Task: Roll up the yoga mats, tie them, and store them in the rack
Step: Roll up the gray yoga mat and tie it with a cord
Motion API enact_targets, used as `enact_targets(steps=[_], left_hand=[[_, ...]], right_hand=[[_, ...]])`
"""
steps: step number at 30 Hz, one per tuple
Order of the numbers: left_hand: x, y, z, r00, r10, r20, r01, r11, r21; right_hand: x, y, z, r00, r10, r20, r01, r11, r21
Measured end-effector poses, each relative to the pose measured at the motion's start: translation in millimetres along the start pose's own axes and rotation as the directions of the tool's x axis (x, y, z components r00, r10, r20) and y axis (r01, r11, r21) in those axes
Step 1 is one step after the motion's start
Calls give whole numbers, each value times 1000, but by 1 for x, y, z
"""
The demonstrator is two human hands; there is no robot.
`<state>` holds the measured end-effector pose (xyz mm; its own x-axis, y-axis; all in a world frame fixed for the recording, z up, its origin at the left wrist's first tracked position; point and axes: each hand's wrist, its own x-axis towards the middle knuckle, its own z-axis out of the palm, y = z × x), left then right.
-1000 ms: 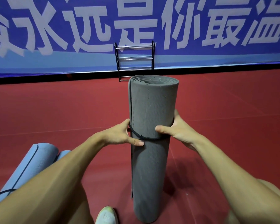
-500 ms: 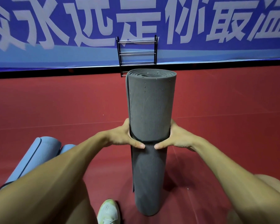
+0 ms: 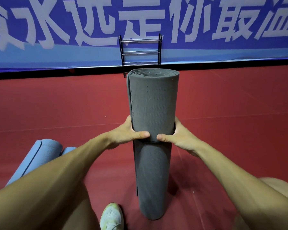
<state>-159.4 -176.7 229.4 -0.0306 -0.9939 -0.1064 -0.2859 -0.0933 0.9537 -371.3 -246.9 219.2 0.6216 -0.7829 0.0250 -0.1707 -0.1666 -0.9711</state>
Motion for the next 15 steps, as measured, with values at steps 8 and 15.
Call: enact_targets(steps=[8,15], left_hand=[[0,-28,6,994,-94,58,71,946,316],[1,-31,5,960,-232,159,158,912,380]], right_hand=[[-8,13,2,991,60,124,-33,978,-205],[-6,6,-10,967,63,248,-23,987,-159]])
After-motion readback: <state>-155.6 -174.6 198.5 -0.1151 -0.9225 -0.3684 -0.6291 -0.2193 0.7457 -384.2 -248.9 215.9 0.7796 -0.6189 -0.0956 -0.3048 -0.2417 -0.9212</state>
